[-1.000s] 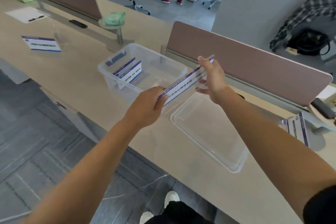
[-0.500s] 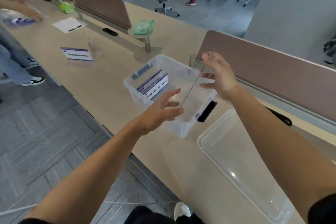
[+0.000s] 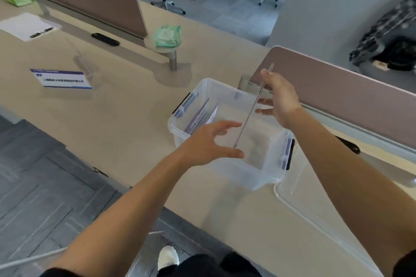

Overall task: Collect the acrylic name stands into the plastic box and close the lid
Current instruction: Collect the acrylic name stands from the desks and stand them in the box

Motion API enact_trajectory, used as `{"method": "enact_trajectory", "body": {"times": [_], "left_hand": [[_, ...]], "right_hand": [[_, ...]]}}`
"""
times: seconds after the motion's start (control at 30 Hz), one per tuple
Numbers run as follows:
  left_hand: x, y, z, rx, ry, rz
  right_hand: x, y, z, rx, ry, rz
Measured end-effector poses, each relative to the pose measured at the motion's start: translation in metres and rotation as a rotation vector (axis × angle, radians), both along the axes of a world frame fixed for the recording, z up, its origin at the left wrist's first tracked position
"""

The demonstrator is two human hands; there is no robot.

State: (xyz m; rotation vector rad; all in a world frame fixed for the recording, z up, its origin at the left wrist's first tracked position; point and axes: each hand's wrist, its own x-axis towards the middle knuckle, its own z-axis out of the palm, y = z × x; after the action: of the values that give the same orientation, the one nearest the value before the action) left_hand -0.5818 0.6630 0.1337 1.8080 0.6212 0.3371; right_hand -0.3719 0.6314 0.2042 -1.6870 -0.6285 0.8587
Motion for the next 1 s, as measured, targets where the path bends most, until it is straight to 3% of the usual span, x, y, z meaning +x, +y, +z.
{"method": "enact_trajectory", "body": {"times": [0.13,0.23,0.4,0.63,0.73,0.87,1.0], "left_hand": [[-0.006,0.022,0.001,0.168,-0.024,-0.054],[0.001,0.04,0.002,0.184,-0.031,-0.09],[0.01,0.087,-0.003,0.204,0.164,-0.181],[0.005,0.167,-0.059,0.348,0.419,0.056],[0.011,0.189,-0.08,0.406,0.496,0.053],[0.025,0.208,-0.103,0.299,0.525,0.051],[0.026,0.214,-0.12,0.224,0.426,0.083]], "right_hand": [[-0.008,0.006,-0.008,-0.005,0.002,0.02],[-0.005,0.014,-0.016,-0.011,0.016,0.046],[0.019,0.038,-0.033,0.033,0.026,0.0],[0.052,0.066,-0.103,0.006,0.06,0.08],[0.052,0.076,-0.13,-0.028,0.069,0.079],[0.05,0.085,-0.16,-0.125,0.076,0.057],[0.047,0.087,-0.194,-0.192,0.111,0.026]]}}
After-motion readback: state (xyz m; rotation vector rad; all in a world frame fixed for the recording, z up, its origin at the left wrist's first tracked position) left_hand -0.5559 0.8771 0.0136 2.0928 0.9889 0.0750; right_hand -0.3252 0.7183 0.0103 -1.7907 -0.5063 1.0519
